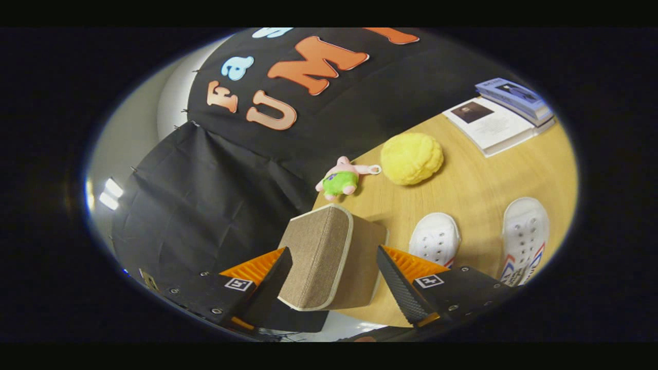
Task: Open the storage box then place both shoes into the box .Put the left shoe in first, then the right shoe, with the right side of both shoes facing outward in a uniform manner.
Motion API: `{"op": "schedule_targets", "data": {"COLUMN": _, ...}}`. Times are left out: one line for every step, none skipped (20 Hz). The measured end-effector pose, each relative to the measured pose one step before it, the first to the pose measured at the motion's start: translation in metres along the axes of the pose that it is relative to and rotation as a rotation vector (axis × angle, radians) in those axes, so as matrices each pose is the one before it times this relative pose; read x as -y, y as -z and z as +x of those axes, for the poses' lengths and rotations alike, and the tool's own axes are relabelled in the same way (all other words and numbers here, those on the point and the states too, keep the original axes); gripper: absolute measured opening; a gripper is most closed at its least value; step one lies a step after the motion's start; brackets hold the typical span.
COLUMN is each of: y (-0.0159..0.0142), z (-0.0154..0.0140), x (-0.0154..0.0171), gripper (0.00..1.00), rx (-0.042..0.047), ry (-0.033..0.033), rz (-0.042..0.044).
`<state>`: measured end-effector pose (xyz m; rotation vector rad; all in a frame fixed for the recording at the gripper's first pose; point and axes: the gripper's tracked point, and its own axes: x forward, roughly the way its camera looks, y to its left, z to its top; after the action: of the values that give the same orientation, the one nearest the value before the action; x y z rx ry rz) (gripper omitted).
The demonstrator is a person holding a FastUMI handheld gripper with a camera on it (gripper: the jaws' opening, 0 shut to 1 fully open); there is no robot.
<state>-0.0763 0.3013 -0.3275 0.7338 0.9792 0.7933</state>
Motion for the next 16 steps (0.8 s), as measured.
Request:
{"op": "schedule_targets", "data": {"y": 0.00779, "z": 0.00329, "x": -0.00100, "gripper": 0.98, "rx": -0.02269, "ry": -0.01944, "rz": 0.02710}}
{"op": "schedule_targets", "data": {"y": 0.00829, "z": 0.00566, "x": -0.00062, "gripper": 0.98, "rx": -0.02222, "ry": -0.02222, "rz": 0.02759}}
{"op": "schedule_targets", "data": {"y": 0.00562, "z": 0.00557, "x": -0.00033, "gripper": 0.98, "rx": -0.01698, "ry": -0.02182, "rz": 0.02858}}
{"op": "schedule_targets", "data": {"y": 0.00644, "z": 0.00416, "x": -0.00154, "gripper": 0.98, "rx": -0.01470, "ry": -0.02429, "rz": 0.01973}}
{"op": "schedule_targets", "data": {"y": 0.00598, "z": 0.00633, "x": -0.00019, "gripper": 0.98, "rx": -0.01828, "ry": -0.01567, "rz": 0.01206}}
{"op": "schedule_targets", "data": {"y": 0.00758, "z": 0.00504, "x": -0.00025, "gripper": 0.98, "rx": -0.01706, "ry": -0.01249, "rz": 0.00418}}
{"op": "schedule_targets", "data": {"y": 0.00574, "z": 0.00479, "x": 0.00063, "gripper": 0.98, "rx": -0.01815, "ry": -0.01068, "rz": 0.00368}}
{"op": "schedule_targets", "data": {"y": 0.00695, "z": 0.00396, "x": 0.00016, "gripper": 0.98, "rx": -0.01995, "ry": -0.01481, "rz": 0.00618}}
{"op": "schedule_targets", "data": {"y": 0.00517, "z": 0.00449, "x": -0.00070, "gripper": 0.98, "rx": -0.01686, "ry": -0.01801, "rz": 0.01220}}
{"op": "schedule_targets", "data": {"y": 0.00495, "z": 0.00240, "x": -0.00268, "gripper": 0.98, "rx": -0.01544, "ry": -0.02260, "rz": 0.01356}}
{"op": "schedule_targets", "data": {"y": 0.00360, "z": 0.00291, "x": -0.00143, "gripper": 0.98, "rx": -0.01345, "ry": -0.01952, "rz": 0.01438}}
{"op": "schedule_targets", "data": {"y": 0.00434, "z": 0.00525, "x": -0.00068, "gripper": 0.98, "rx": -0.01298, "ry": -0.01439, "rz": 0.01351}}
{"op": "schedule_targets", "data": {"y": 0.00356, "z": 0.00465, "x": 0.00145, "gripper": 0.98, "rx": -0.01407, "ry": -0.00783, "rz": 0.01169}}
{"op": "schedule_targets", "data": {"y": 0.00564, "z": 0.00368, "x": 0.00125, "gripper": 0.98, "rx": -0.01583, "ry": -0.00371, "rz": 0.01304}}
{"op": "schedule_targets", "data": {"y": 0.00455, "z": 0.00387, "x": -0.00062, "gripper": 0.98, "rx": -0.01744, "ry": -0.01025, "rz": 0.01458}}
{"op": "schedule_targets", "data": {"y": 0.00412, "z": -0.00015, "x": -0.00478, "gripper": 0.98, "rx": -0.01427, "ry": -0.02110, "rz": 0.01370}}
